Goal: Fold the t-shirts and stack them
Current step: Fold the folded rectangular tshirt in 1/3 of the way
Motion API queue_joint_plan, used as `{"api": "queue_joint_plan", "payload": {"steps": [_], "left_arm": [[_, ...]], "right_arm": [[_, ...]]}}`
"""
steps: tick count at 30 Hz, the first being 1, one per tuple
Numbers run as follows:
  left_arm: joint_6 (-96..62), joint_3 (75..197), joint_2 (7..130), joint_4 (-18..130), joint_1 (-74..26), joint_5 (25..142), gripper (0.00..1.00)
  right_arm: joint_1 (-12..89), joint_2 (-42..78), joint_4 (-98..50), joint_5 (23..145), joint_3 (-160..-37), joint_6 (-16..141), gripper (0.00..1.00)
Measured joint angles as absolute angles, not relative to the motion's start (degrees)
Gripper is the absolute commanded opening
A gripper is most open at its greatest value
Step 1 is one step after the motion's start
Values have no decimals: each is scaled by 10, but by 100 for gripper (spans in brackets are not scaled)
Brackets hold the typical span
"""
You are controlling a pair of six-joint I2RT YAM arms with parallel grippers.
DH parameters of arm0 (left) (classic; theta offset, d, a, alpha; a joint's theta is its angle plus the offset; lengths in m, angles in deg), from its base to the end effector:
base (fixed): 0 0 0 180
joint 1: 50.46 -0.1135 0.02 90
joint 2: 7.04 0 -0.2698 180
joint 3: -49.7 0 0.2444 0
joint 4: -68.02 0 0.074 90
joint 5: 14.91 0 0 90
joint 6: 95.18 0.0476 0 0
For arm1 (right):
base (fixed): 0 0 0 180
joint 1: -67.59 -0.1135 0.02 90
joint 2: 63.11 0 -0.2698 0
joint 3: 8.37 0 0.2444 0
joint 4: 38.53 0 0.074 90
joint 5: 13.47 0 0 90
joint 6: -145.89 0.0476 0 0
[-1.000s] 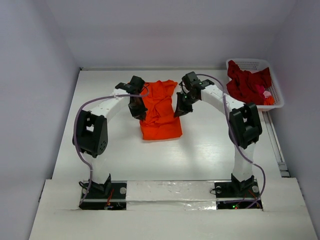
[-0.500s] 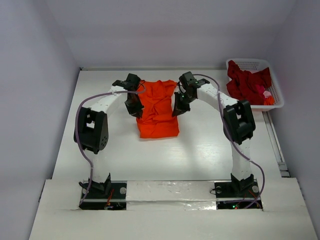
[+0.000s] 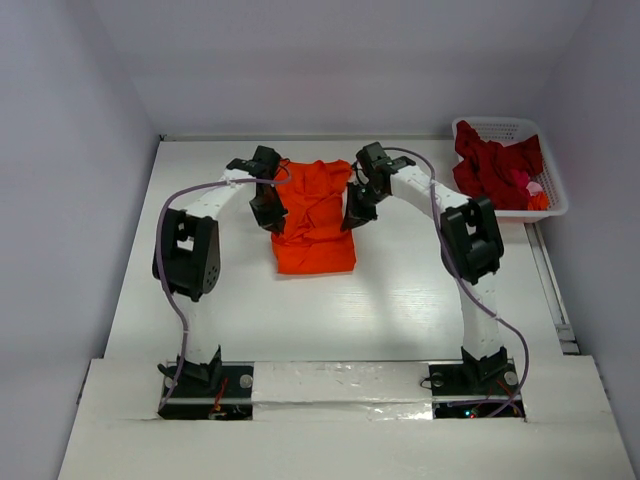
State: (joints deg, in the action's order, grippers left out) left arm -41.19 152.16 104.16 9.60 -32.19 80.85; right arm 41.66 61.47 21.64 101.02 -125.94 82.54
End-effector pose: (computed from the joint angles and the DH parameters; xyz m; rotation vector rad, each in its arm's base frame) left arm 0.3843 -0.1319 0.2161 -0.4046 2.7779 -0.3843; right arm 0.4061 0.2194 0.1977 -0.1074 2.8638 0.8130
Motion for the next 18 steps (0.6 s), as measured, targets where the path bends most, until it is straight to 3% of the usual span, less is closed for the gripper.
{"api": "queue_joint_plan", "payload": {"steps": [14, 16, 18], "left_arm": [[-411, 1560, 1072, 100, -323, 808, 0], [-409, 1562, 1076, 103, -325, 807, 11], [-409, 1562, 1081, 106, -327, 806, 26]], "right_arm": [[420, 652, 217, 1012, -1305, 823, 0], [420, 653, 218, 1012, -1311, 822, 1], [421, 659, 219, 1011, -1321, 823, 15]]}}
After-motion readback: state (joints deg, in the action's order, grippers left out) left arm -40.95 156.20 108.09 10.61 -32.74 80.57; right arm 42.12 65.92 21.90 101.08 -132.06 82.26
